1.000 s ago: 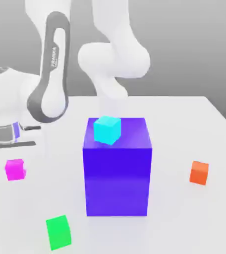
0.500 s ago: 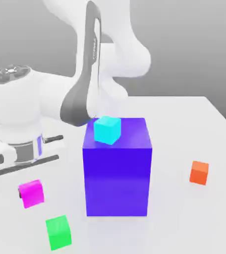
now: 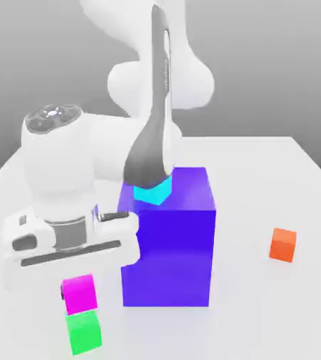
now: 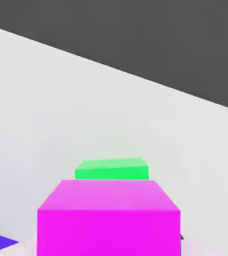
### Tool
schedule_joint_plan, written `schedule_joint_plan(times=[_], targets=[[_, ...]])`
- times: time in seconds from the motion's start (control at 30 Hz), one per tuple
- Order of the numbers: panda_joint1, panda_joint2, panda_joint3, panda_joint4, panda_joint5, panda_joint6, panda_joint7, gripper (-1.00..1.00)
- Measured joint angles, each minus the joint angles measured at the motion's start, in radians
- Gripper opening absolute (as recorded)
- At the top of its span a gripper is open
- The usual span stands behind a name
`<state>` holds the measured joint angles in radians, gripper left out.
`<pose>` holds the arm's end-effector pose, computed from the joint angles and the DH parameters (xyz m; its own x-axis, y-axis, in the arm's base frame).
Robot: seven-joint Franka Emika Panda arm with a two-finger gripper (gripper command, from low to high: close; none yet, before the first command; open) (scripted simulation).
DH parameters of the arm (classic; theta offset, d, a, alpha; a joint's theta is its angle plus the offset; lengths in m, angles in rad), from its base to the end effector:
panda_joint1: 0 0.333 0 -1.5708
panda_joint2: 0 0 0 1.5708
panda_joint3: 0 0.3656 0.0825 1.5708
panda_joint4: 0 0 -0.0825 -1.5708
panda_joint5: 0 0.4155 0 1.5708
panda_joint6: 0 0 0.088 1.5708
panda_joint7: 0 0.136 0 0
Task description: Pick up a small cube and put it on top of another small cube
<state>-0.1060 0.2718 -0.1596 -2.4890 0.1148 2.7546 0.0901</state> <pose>0.4768 -0.1374 0.1733 0.8977 -0.4407 -0.0007 -0.4407 -0.8977 -0.0004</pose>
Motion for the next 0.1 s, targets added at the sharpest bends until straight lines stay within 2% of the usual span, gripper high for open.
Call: schedule_joint_plan(times=[0.1], targets=[[0.000, 0.000, 0.000, 0.000, 0.000, 0.000, 0.000, 1.00]])
